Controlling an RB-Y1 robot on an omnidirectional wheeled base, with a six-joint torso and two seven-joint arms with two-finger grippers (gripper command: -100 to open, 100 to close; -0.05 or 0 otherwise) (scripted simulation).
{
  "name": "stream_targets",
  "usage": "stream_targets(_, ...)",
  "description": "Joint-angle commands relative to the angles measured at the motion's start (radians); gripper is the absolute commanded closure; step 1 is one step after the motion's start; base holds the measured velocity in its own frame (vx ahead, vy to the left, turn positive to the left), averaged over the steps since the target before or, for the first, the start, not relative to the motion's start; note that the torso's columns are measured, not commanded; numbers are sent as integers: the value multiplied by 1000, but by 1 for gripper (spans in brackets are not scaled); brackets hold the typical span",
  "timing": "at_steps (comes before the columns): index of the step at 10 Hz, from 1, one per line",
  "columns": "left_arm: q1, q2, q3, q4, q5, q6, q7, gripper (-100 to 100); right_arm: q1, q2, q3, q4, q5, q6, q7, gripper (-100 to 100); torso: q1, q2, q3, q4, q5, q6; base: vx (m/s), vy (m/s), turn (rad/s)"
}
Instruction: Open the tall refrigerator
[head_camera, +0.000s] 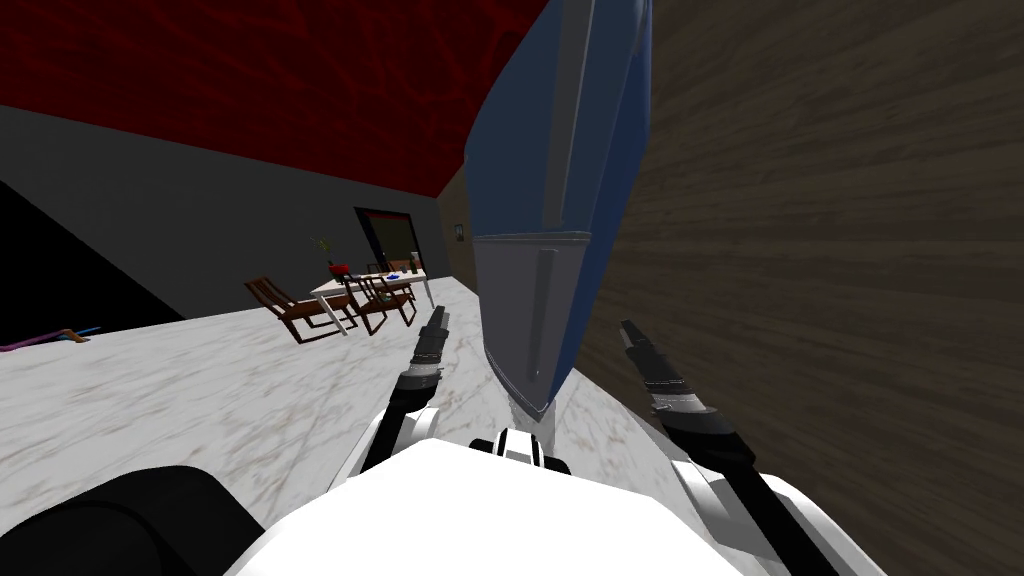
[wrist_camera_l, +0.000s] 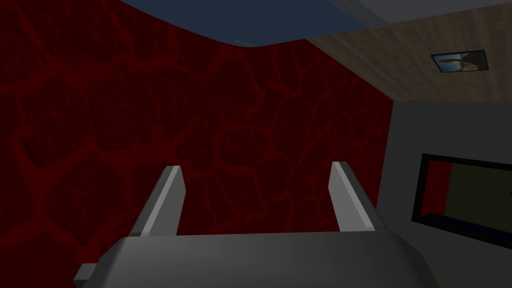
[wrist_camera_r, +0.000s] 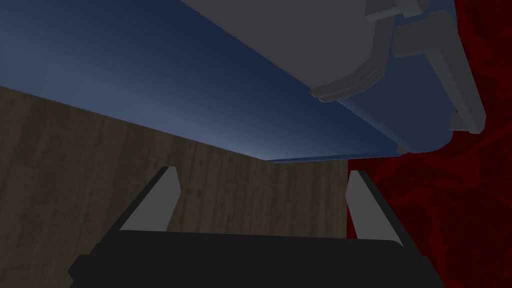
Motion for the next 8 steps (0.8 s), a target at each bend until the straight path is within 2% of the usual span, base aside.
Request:
stream_targets(1,0,0,0,0,0,0,0,0,-4,-60,-17,-9,17,37,-2,-100,1,-1,0,0,0,0,28,54,-49)
stream_targets(2,0,0,0,0,0,0,0,0,-7,-99,-32,-17,32,69,-4,-100,0,0,0,0,0,0,34,61,-96)
stream_targets(3,0,0,0,0,0,0,0,0,-7,-112,-32,-17,32,69,-4,-100,0,-1,0,0,0,0,33,55,-47)
stream_targets(4,0,0,0,0,0,0,0,0,-11,-150,-47,-25,47,102,-6,-100,0,0,0,0,0,0,40,68,-74)
stream_targets(5,0,0,0,0,0,0,0,0,-11,-164,-47,-25,47,102,-6,-100,1,-1,0,0,0,0,27,63,-52)
stream_targets(6,0,0,0,0,0,0,0,0,-14,-201,-63,-33,63,135,-8,-100,0,0,0,0,0,0,30,61,-105)
stream_targets(7,0,0,0,0,0,0,0,0,-14,-218,-63,-33,63,135,-8,-100,0,0,0,0,0,0,26,53,-45)
stream_targets(8,0,0,0,0,0,0,0,0,-18,-254,-79,-40,78,169,-10,-100,0,0,0,0,0,0,20,66,-81)
